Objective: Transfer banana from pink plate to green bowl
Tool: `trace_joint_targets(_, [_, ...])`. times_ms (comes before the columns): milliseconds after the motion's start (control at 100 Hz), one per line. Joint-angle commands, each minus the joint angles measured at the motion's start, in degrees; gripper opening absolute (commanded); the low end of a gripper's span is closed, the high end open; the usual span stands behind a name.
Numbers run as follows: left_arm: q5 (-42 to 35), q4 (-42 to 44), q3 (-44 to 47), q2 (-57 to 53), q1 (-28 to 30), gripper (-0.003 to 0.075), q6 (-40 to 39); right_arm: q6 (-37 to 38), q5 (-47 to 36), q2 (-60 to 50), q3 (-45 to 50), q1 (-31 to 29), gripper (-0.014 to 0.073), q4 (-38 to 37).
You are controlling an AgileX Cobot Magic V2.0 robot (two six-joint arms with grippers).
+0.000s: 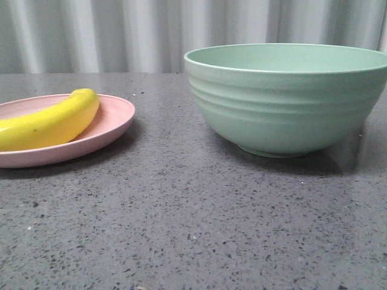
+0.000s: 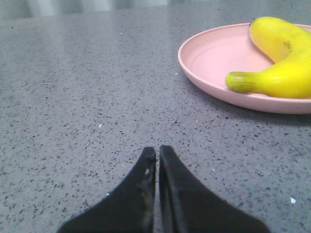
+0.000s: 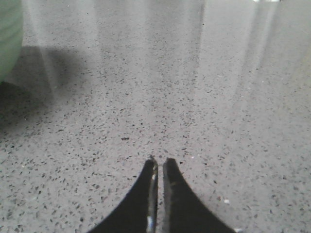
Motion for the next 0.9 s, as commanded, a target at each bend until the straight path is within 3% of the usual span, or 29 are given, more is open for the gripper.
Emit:
trace_joint_targets(0, [-4.0, -0.4, 0.5, -1.7, 0.1, -0.002, -0.3, -0.3, -1.1, -1.4, 1.2, -0.2, -0.0064, -0.6])
trace_joint_targets(890, [-5.6, 1.0, 0.5, -1.7, 0.1, -0.002, -0.2, -0.3, -1.1, -1.4, 1.2, -0.2, -0.0064, -0.6])
